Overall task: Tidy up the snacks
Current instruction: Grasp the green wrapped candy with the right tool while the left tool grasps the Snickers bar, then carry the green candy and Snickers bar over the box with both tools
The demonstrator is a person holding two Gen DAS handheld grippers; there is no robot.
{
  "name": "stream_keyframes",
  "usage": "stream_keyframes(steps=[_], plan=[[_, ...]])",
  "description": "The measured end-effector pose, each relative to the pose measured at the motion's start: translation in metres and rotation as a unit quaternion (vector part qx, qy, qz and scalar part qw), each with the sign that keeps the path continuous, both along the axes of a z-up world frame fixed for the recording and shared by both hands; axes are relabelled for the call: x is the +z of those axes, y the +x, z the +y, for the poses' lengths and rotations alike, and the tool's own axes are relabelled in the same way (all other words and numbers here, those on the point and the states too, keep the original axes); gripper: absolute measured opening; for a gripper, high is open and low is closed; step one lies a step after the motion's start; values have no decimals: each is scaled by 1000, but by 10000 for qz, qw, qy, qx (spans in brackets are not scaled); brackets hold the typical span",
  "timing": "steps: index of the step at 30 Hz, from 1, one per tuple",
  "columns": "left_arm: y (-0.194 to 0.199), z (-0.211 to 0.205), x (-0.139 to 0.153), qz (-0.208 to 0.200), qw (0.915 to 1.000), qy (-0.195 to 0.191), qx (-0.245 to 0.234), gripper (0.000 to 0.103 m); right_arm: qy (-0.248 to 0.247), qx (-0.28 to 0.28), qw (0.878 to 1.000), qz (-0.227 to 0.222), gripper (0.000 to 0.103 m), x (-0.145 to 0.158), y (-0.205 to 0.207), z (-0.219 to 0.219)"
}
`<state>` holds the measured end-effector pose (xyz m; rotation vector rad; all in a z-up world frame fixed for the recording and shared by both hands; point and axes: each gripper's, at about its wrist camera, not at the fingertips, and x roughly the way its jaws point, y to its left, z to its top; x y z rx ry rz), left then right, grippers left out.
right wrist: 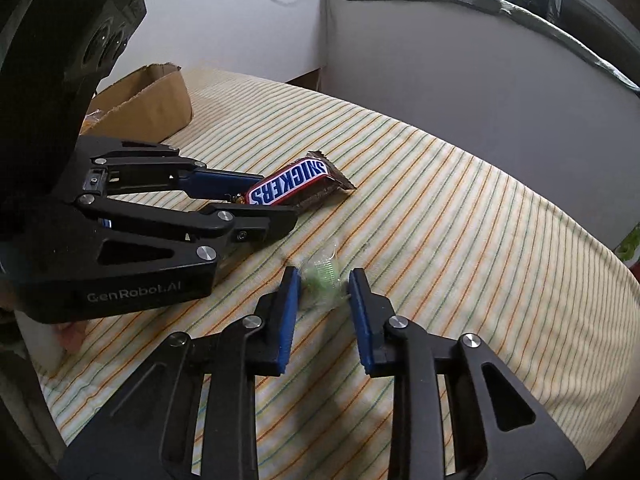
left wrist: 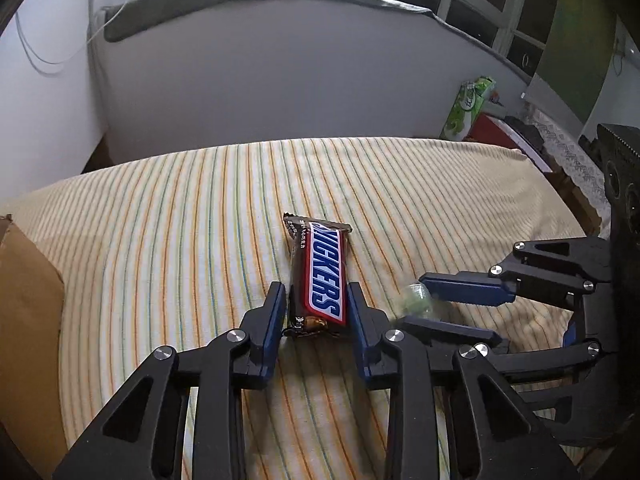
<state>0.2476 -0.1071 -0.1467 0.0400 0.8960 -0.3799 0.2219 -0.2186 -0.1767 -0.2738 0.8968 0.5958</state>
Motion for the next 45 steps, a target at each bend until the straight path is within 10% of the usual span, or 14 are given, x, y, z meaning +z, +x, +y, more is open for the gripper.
stream_keyframes(steps=[21,35,45], plan=[[-46,28,20,-576,9976,-186,330,27,297,-1266,9906,-433,25,25,-42,-16],[-174,65,185,-2322,9696,-754,160,27,811,-1751,9530,-2334,25,207,-203,-19],[-231,87,202,-2649,9600,-871,244,27,1096,-1762,9466,-2467,25,204,-263,-4]])
